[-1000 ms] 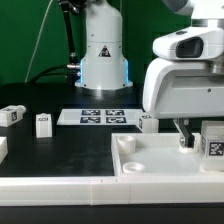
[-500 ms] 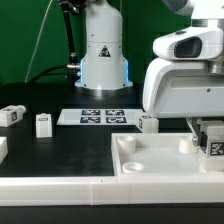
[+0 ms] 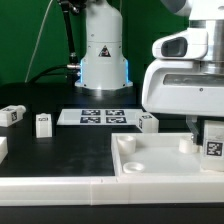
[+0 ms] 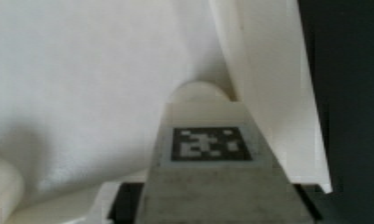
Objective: Assemble one leg
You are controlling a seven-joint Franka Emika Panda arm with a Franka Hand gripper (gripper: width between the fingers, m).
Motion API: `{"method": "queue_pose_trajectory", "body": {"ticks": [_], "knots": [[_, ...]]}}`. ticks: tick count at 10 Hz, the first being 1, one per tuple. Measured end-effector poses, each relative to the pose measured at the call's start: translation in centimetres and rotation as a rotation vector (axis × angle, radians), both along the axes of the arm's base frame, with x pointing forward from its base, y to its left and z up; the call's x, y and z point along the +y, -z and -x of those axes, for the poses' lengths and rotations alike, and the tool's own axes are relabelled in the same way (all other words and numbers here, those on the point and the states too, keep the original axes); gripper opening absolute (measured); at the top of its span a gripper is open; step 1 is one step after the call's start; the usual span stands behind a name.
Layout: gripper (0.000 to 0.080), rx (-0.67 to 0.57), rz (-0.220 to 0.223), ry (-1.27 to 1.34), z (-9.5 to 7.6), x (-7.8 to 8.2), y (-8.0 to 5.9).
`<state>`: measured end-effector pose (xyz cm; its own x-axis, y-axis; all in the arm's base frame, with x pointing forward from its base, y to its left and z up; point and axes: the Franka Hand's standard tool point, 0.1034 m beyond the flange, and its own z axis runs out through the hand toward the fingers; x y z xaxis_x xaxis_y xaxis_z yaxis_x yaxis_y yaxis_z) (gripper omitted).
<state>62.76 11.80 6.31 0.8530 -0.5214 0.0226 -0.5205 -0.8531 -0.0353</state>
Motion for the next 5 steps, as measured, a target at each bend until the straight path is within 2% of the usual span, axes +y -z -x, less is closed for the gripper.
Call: {"method": "queue_pose_trajectory", "body": {"ticks": [5], "knots": [[0.029, -0.005, -0.048, 0.544, 0.17, -0.26, 0.15]]}}
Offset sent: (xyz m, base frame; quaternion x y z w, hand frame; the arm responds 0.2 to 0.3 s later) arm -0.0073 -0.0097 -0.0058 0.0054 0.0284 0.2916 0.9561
